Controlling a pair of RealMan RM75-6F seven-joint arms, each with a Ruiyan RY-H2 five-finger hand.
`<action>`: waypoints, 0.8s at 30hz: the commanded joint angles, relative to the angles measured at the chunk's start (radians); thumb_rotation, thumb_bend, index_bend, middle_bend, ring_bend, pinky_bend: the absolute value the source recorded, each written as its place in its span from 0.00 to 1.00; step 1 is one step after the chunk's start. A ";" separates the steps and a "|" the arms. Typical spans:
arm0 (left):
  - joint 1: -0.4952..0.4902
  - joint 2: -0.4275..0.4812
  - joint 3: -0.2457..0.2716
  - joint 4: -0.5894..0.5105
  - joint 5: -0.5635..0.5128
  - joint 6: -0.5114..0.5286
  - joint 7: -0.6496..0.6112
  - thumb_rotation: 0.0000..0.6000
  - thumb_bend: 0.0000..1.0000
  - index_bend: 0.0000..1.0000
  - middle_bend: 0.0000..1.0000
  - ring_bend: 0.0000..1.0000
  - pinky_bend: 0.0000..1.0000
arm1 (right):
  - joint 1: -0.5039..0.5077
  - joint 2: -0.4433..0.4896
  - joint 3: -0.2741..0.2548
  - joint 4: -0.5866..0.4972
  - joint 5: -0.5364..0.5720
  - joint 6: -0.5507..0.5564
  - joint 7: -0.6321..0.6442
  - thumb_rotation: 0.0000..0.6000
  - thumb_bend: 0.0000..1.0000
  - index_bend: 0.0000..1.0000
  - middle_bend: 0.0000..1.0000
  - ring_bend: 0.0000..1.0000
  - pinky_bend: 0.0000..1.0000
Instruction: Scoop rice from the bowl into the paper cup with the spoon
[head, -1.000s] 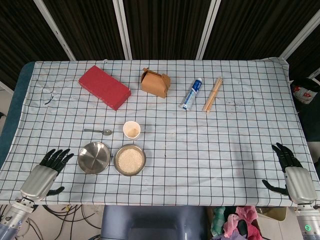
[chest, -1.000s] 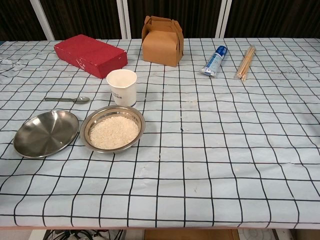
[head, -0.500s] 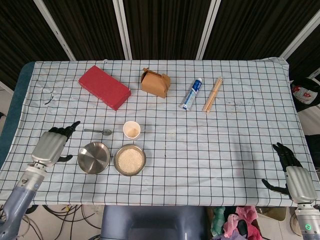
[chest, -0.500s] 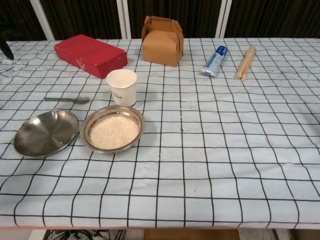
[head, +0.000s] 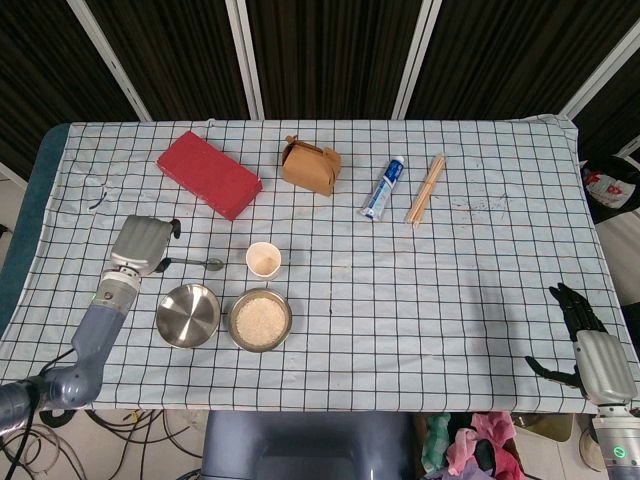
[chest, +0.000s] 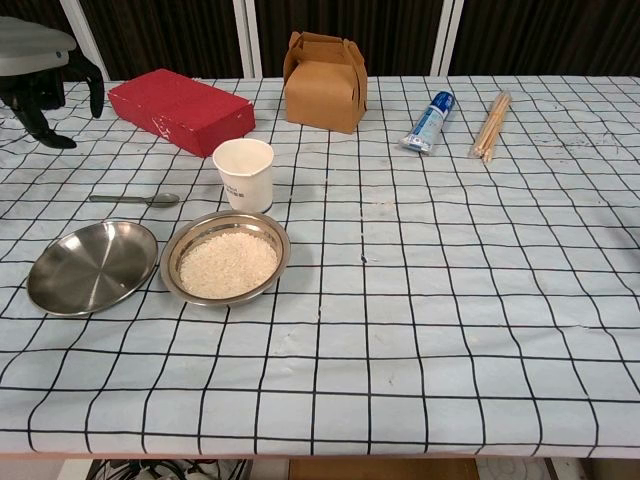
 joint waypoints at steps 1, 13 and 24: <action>-0.043 -0.046 0.007 0.062 -0.064 -0.018 0.041 1.00 0.26 0.46 1.00 0.95 0.93 | -0.001 0.002 0.000 0.000 0.000 0.000 0.004 1.00 0.12 0.00 0.00 0.00 0.18; -0.118 -0.156 0.058 0.217 -0.177 -0.051 0.105 1.00 0.26 0.49 1.00 0.95 0.93 | -0.005 0.006 0.001 0.001 0.000 0.007 0.020 1.00 0.12 0.00 0.00 0.00 0.18; -0.142 -0.213 0.097 0.295 -0.223 -0.058 0.121 1.00 0.30 0.50 1.00 0.95 0.93 | -0.007 0.010 0.001 0.001 -0.001 0.007 0.030 1.00 0.13 0.00 0.00 0.00 0.18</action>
